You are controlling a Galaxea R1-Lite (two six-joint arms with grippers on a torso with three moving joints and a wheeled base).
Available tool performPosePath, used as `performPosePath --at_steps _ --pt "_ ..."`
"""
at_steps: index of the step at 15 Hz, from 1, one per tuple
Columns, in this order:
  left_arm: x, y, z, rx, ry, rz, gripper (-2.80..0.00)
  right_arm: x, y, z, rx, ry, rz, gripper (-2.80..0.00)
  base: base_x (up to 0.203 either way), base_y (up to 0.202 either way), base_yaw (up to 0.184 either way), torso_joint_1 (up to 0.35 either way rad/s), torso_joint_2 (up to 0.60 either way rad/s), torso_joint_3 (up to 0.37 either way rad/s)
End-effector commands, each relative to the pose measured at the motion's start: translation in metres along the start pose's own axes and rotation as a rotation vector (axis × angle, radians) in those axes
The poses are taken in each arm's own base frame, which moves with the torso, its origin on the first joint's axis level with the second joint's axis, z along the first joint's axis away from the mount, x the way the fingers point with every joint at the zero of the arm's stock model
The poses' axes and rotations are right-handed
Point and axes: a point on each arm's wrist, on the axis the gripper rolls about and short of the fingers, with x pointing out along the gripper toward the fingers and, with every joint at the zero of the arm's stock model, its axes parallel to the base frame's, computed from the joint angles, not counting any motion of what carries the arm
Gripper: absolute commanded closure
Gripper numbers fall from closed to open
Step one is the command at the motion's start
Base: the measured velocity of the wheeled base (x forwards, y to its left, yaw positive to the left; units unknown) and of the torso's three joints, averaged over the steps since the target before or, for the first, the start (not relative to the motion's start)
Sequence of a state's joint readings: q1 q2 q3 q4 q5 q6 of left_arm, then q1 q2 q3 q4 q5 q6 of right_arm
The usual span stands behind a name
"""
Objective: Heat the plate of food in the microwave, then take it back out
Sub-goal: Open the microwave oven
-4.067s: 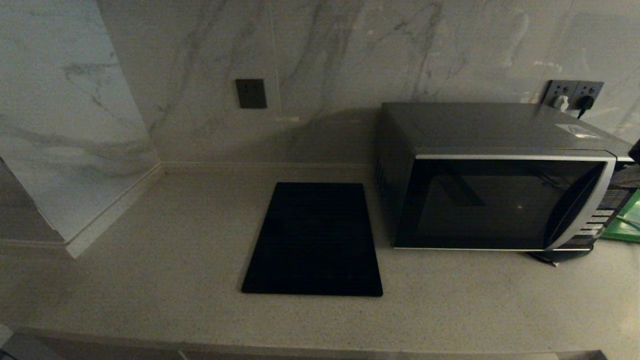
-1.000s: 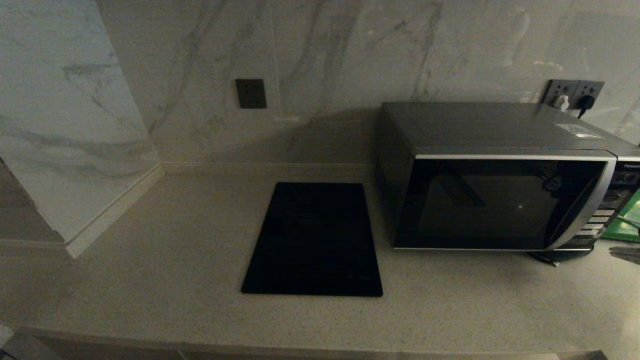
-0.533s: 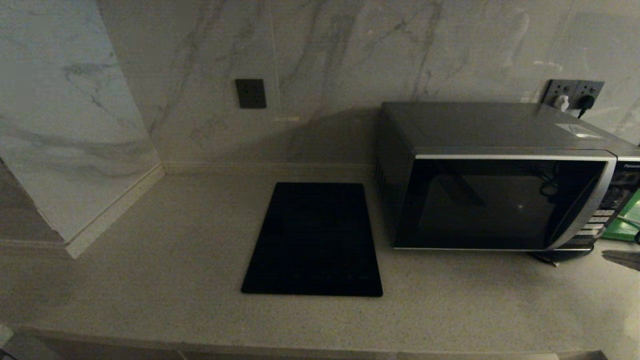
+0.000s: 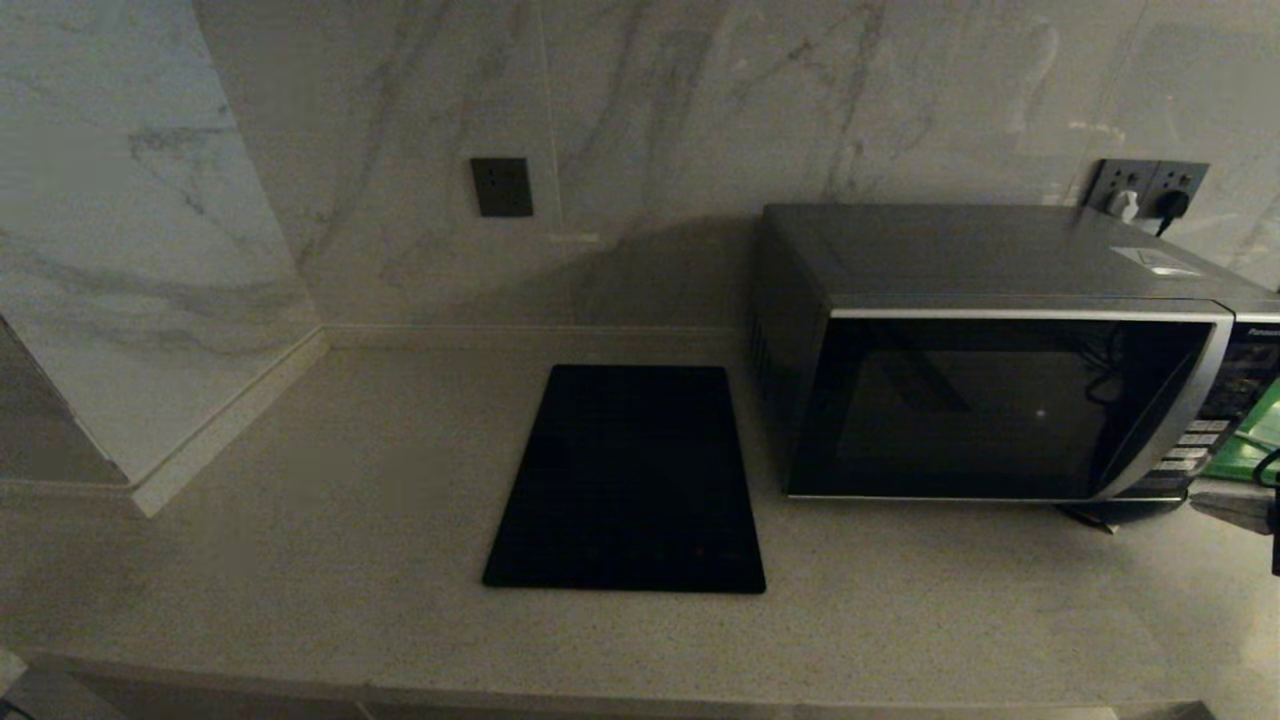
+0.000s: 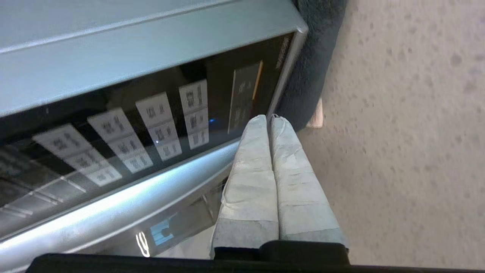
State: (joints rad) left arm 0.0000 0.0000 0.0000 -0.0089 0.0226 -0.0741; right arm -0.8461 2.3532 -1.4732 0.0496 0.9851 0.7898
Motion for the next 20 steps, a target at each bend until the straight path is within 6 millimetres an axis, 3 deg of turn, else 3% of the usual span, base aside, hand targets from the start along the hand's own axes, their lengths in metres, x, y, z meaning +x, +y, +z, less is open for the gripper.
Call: performPosePath --at_steps 1,11,20 --pt "0.000 0.000 0.000 -0.001 0.001 0.001 0.00 0.007 -0.004 0.002 0.007 0.016 0.002 0.00 0.000 0.000 0.000 0.000 0.00 0.000" --pt "0.000 0.000 0.000 -0.001 0.001 0.001 0.00 0.029 0.002 0.004 -0.022 0.050 0.011 0.00 0.000 0.000 0.000 0.000 0.00 0.000" --pt "0.000 0.000 0.000 -0.001 0.000 0.000 0.00 0.037 0.005 0.018 -0.046 0.020 0.045 0.00 0.000 0.000 0.000 0.000 0.00 0.000"
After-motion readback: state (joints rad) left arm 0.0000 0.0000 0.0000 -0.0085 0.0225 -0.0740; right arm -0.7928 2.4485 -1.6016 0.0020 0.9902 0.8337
